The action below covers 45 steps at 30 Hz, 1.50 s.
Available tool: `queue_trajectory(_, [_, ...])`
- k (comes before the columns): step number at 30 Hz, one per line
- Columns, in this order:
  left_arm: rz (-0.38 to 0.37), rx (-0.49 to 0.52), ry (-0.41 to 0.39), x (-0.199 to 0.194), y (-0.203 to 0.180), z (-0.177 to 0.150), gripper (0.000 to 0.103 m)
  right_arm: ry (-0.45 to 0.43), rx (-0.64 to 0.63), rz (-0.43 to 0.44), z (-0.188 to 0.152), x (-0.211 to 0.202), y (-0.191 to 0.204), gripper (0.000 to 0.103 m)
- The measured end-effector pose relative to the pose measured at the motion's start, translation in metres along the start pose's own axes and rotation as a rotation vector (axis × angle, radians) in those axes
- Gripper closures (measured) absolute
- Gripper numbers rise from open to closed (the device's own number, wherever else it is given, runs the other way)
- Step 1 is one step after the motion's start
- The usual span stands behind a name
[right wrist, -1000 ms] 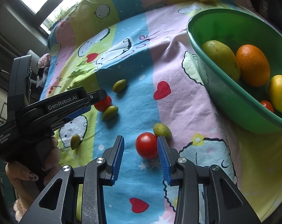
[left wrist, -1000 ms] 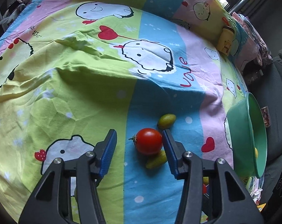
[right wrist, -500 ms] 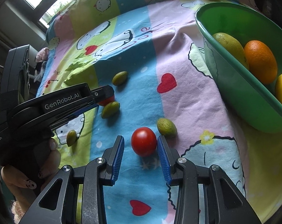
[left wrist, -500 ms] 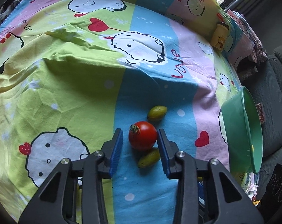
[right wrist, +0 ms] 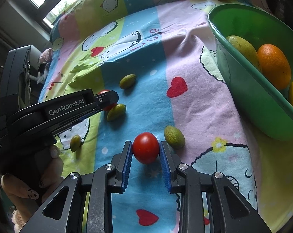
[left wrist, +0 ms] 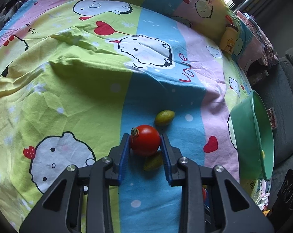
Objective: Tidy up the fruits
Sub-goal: 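Lift the tomatoes with both grippers and carry them over the basin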
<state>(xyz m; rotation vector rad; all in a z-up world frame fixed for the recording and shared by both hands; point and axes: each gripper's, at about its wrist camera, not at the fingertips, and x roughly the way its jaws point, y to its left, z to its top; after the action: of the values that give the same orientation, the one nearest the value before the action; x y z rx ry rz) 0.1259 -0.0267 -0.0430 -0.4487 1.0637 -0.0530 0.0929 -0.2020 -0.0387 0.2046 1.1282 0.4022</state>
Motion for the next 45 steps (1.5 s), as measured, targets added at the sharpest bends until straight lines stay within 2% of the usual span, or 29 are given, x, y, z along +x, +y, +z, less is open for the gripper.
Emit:
queue_trajectory(17, [-0.027,0.030,-0.094,-0.033,-0.012,-0.005,0.072,-0.065,0.047,0.039,0.002,-0.020,-0.012,0.073])
queue_trajectory(30, [-0.055,0.064,-0.169,-0.060,-0.026,-0.008,0.072,-0.192,0.115,0.106,0.019,-0.067,-0.027,0.073])
queue_trajectory(35, [-0.093,0.081,-0.198,-0.073,-0.030,-0.011,0.072,-0.242,0.113,0.117,0.029,-0.086,-0.022,0.073])
queue_trajectory(45, [-0.108,0.105,-0.268,-0.094,-0.039,-0.017,0.072,-0.376,0.077,0.146,0.064,-0.132,-0.013,0.073])
